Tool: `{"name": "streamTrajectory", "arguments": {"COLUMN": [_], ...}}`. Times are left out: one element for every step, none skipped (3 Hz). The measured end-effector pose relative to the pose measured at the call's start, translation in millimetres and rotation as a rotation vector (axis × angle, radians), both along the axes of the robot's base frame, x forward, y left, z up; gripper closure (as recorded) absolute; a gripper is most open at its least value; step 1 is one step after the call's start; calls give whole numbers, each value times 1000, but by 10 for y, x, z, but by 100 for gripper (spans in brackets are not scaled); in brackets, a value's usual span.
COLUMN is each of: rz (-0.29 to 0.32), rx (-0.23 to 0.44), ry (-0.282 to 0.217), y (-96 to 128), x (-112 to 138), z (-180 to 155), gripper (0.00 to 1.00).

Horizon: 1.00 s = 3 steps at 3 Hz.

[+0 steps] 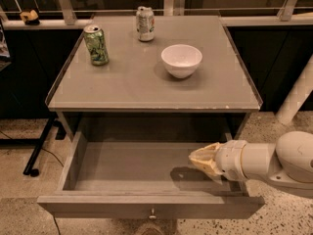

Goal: Open top drawer

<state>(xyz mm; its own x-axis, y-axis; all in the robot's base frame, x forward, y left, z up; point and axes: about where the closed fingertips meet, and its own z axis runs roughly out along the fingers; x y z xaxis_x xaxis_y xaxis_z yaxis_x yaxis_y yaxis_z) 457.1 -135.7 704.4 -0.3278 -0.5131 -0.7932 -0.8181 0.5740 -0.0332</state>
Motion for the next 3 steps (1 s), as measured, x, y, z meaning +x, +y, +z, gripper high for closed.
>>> {"name": "streamTrajectory", "arguments": {"rz": [0, 0, 0], "rx": [0, 0, 0], "ry": [0, 0, 0], "y": [0, 0, 0], "x": [0, 0, 0], "z": [0, 0, 0], "gripper": [11, 0, 0]}}
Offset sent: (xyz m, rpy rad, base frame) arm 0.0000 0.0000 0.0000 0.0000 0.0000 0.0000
